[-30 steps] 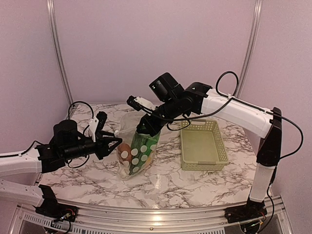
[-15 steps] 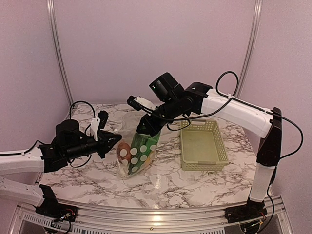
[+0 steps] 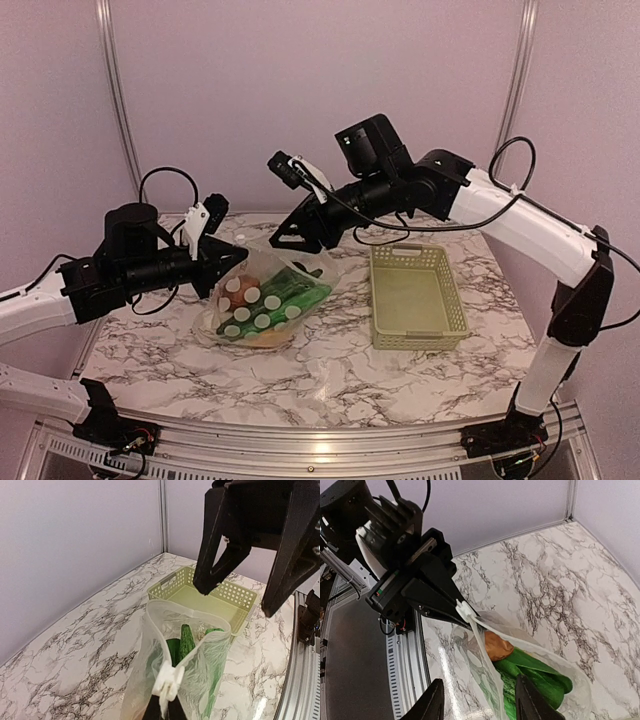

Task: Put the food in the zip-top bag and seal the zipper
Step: Pass from the right arm to the left, then pass from the left arm to the right, then hold the zipper food storage bag, then zip the zipper on the zipper food storage bag, then place the zipper food storage bag at the center of the board.

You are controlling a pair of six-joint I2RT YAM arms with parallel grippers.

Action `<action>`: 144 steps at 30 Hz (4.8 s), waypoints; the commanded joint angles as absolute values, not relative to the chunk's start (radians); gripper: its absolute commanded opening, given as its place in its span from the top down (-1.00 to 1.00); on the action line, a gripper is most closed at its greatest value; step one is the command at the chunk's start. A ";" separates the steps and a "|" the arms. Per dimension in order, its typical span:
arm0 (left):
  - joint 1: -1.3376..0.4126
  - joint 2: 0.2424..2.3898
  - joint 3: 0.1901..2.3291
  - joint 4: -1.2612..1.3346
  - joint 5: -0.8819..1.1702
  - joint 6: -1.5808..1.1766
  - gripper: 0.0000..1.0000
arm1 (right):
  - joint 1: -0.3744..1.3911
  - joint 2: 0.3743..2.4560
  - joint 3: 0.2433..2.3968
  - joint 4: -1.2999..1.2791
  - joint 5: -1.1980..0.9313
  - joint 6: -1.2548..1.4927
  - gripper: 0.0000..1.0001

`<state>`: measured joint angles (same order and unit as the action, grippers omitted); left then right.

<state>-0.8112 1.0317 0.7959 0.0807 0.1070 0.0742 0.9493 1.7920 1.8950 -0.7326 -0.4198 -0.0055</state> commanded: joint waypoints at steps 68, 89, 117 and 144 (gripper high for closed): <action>-0.816 1.030 0.934 -0.099 0.223 0.173 0.98 | 1.066 1.887 1.976 -0.589 -0.382 -0.294 0.85; -0.802 0.978 0.913 -0.133 0.071 0.215 1.00 | 0.905 1.836 1.878 -0.748 -0.344 -0.310 0.83; -0.691 0.906 0.853 -0.136 0.075 0.218 1.00 | 0.720 1.628 1.564 -0.786 -0.201 -0.382 0.83; -0.670 0.998 0.781 -0.009 0.096 0.168 1.00 | 0.719 1.690 1.555 -0.763 -0.385 -0.397 0.22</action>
<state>-0.6750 0.9886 0.7963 -0.0429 0.0929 0.1719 0.7235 1.6474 1.5272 -0.7994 -0.2790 -0.4164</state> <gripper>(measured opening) 0.012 0.342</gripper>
